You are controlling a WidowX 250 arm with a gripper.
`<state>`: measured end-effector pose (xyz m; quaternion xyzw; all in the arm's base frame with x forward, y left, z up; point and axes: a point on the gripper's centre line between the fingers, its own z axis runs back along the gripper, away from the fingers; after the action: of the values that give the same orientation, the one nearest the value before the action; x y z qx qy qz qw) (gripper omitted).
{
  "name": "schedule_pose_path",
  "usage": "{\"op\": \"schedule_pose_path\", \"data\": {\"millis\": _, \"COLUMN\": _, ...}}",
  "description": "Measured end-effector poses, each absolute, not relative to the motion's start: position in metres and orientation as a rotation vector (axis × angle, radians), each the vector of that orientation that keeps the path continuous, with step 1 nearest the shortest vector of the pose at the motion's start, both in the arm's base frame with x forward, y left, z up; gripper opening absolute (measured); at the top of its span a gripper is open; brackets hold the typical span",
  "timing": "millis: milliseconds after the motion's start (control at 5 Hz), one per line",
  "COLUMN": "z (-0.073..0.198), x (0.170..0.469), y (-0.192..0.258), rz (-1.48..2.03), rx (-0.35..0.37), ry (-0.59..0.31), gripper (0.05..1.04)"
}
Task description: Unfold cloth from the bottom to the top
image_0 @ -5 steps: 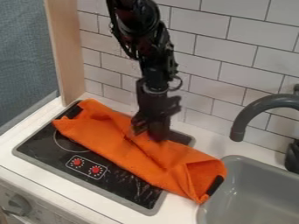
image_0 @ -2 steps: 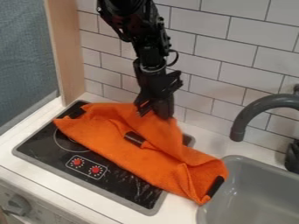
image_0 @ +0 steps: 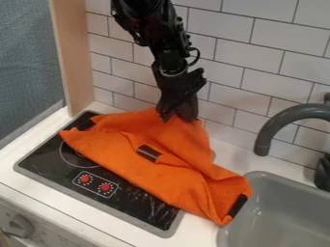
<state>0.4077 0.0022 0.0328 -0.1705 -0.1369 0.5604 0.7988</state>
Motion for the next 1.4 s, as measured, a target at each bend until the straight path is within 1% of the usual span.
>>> {"op": "schedule_pose_path", "data": {"millis": 200, "z": 0.031, "x": 0.421, "y": 0.002, "rz": 1.245, "rx": -0.432, "ry": -0.354, "gripper": 0.051}}
{"op": "schedule_pose_path", "data": {"millis": 400, "z": 0.023, "x": 0.426, "y": 0.005, "rz": 1.261, "rx": -0.422, "ry": -0.396, "gripper": 0.051}}
{"op": "schedule_pose_path", "data": {"millis": 600, "z": 0.013, "x": 0.431, "y": 0.005, "rz": 1.284, "rx": -0.427, "ry": -0.392, "gripper": 0.051}}
{"op": "schedule_pose_path", "data": {"millis": 800, "z": 0.01, "x": 0.431, "y": 0.005, "rz": 1.299, "rx": -0.42, "ry": -0.394, "gripper": 0.068}}
{"op": "schedule_pose_path", "data": {"millis": 1000, "z": 0.01, "x": 0.431, "y": 0.005, "rz": 1.307, "rx": -0.419, "ry": -0.391, "gripper": 0.229}}
{"op": "schedule_pose_path", "data": {"millis": 1200, "z": 0.01, "x": 0.431, "y": 0.005, "rz": 1.315, "rx": -0.425, "ry": -0.386, "gripper": 0.478}}
{"op": "schedule_pose_path", "data": {"millis": 1400, "z": 0.01, "x": 0.431, "y": 0.005, "rz": 1.302, "rx": -0.43, "ry": -0.384, "gripper": 0.802}}
